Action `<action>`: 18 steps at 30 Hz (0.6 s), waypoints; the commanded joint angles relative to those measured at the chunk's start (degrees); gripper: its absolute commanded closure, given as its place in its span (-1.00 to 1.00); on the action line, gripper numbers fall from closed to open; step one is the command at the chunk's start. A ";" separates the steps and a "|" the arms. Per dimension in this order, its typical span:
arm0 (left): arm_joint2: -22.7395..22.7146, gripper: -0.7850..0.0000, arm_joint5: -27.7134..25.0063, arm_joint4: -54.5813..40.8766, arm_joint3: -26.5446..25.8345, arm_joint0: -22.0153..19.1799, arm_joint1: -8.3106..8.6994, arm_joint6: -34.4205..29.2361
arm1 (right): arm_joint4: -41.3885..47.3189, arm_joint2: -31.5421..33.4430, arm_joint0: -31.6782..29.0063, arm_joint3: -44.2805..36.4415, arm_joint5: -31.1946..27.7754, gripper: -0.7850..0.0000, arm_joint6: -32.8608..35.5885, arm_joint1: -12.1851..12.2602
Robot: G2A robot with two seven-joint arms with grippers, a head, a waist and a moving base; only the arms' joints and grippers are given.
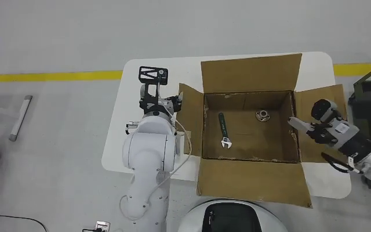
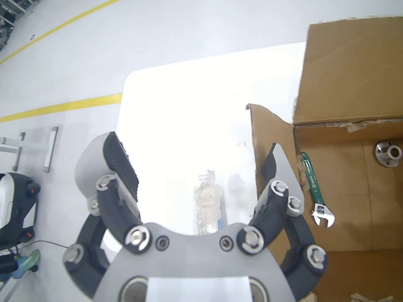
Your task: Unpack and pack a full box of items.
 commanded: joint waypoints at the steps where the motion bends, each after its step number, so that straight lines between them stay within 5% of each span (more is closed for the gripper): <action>1: -1.73 -1.00 -0.57 -0.12 1.07 -0.04 0.20 1.07 | -3.59 -6.27 2.45 3.20 1.41 -1.00 -0.66 -0.09; 8: -6.68 -1.00 0.43 1.13 5.78 -1.32 0.79 3.65 | -4.83 -7.71 3.26 4.14 1.66 -1.00 -0.72 -0.10; 18: -7.14 -1.00 2.80 3.18 8.76 -2.55 0.87 4.51 | -4.83 -7.71 3.26 4.14 1.66 -1.00 -0.72 -0.10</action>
